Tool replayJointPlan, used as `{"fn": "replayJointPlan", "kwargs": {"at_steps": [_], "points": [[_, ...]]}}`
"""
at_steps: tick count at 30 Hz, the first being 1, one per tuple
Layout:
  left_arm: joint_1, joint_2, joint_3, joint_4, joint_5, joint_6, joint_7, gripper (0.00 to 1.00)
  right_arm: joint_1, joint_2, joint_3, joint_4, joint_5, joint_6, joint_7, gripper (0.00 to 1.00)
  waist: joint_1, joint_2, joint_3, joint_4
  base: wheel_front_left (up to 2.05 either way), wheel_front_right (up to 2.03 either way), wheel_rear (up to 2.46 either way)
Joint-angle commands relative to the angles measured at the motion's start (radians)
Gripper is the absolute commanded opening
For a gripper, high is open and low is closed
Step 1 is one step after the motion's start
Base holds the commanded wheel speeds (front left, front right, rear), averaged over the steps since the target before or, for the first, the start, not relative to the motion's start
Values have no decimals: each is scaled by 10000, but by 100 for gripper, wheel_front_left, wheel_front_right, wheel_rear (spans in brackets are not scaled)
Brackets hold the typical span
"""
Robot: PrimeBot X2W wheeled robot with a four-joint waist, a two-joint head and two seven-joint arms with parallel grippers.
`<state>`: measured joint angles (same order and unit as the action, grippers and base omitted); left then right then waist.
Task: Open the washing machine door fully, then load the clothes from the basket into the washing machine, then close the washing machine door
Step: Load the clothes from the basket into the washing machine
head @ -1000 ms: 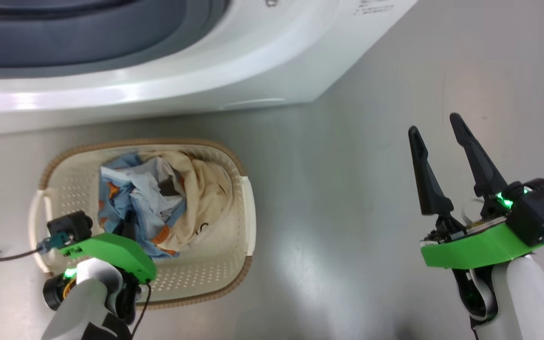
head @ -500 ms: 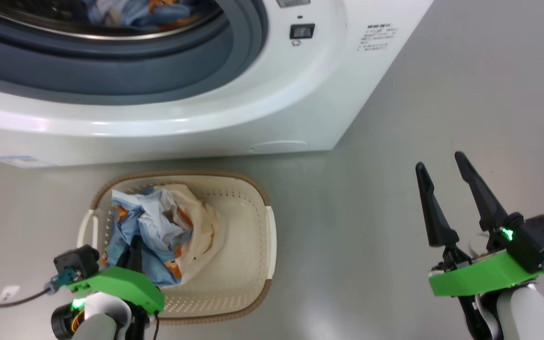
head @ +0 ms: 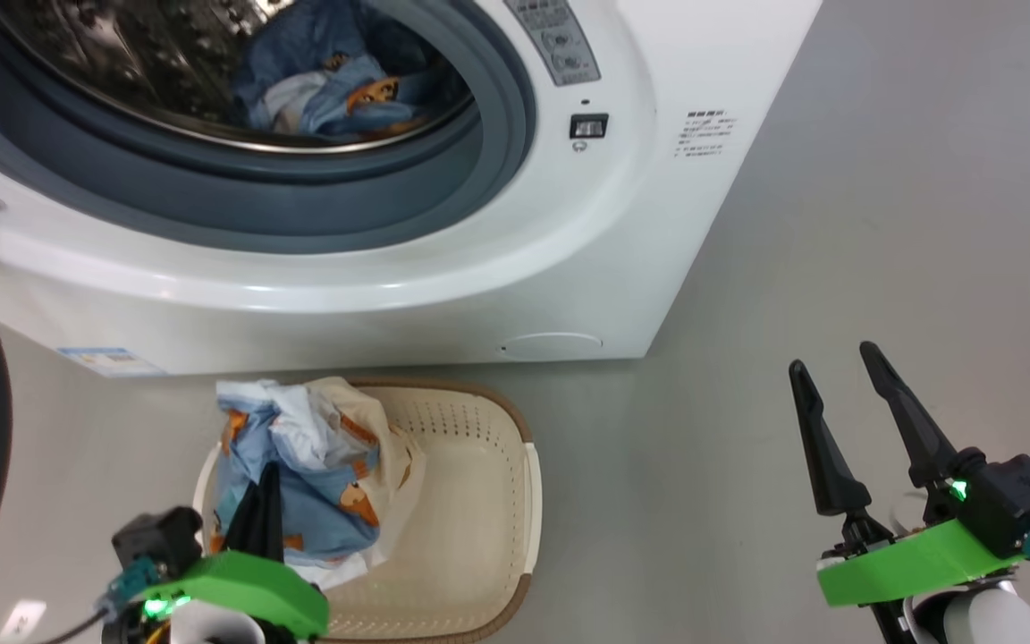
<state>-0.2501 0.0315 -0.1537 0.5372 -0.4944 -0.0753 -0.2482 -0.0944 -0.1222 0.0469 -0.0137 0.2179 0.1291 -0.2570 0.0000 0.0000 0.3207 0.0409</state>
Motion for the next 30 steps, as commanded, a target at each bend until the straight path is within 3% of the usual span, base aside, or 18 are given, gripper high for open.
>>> {"fn": "replayJointPlan", "kwargs": {"at_steps": [1, 17, 30], "points": [[384, 188, 288, -568, 262, 129, -135, 0, 225, -90, 183, -217, -7, 16, -48, 100, 0, 0, -346, -18, 0, 0, 0], [2019, 188, 488, -3070, 702, 662, -135, 0, 905, -96, 61, -158, 59, 16, -48, 100, 0, 0, -1463, -173, 0, 0, 0], [3072, 187, 337, -3963, 890, 903, -135, 0, 1615, -174, 83, -124, 154, 16, -48, 100, 0, 0, -2553, -478, 0, 0, 0]]}}
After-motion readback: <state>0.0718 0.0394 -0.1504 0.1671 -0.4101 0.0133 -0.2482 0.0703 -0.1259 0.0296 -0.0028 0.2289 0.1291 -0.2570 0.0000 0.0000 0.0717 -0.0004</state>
